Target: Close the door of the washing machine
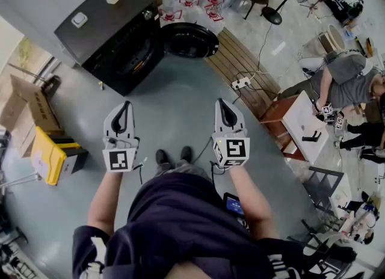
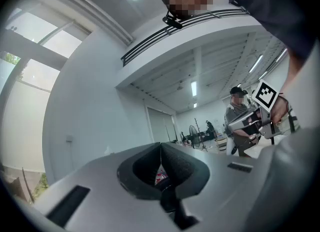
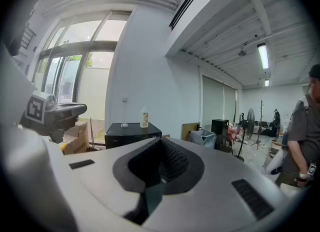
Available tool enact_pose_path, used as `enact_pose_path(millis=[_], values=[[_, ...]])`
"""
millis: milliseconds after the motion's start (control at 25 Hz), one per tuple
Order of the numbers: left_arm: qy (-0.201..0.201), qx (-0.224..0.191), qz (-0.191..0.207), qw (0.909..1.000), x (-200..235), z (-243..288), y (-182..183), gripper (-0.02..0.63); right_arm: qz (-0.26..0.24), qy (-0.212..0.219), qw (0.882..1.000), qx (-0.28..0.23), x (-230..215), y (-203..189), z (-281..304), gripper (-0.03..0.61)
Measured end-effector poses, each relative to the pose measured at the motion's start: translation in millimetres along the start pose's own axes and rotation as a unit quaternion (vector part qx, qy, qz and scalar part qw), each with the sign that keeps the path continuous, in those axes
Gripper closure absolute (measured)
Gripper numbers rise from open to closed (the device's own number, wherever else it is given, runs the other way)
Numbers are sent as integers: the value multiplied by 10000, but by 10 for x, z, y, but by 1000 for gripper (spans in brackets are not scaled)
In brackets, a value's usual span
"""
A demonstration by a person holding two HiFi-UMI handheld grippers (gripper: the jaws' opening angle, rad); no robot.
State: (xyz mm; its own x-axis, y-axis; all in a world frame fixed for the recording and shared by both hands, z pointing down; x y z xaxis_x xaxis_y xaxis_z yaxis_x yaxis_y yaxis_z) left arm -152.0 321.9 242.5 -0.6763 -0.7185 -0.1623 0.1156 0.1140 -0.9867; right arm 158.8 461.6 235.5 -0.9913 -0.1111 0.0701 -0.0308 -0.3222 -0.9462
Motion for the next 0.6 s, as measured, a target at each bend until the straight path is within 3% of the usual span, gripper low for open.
enact_pose_path(millis=[600], values=[[-11,80,9,10000,8,73,-59,588,-4,89,9999,81,-13,-12,116,560]])
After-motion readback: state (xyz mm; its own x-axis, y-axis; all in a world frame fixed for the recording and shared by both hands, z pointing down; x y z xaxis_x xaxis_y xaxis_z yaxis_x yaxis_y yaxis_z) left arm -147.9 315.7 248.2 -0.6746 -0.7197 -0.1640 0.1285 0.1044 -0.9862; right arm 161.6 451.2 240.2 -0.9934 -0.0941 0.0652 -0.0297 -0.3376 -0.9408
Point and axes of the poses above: the fingertips, and each gripper's own axes: z forward along the fingers, x to its left, y out of its top, the point moved 10 cm from there along -z, backward along the fingers, and after that the axes turned 7 degrees about x, right-handed, at the moved point
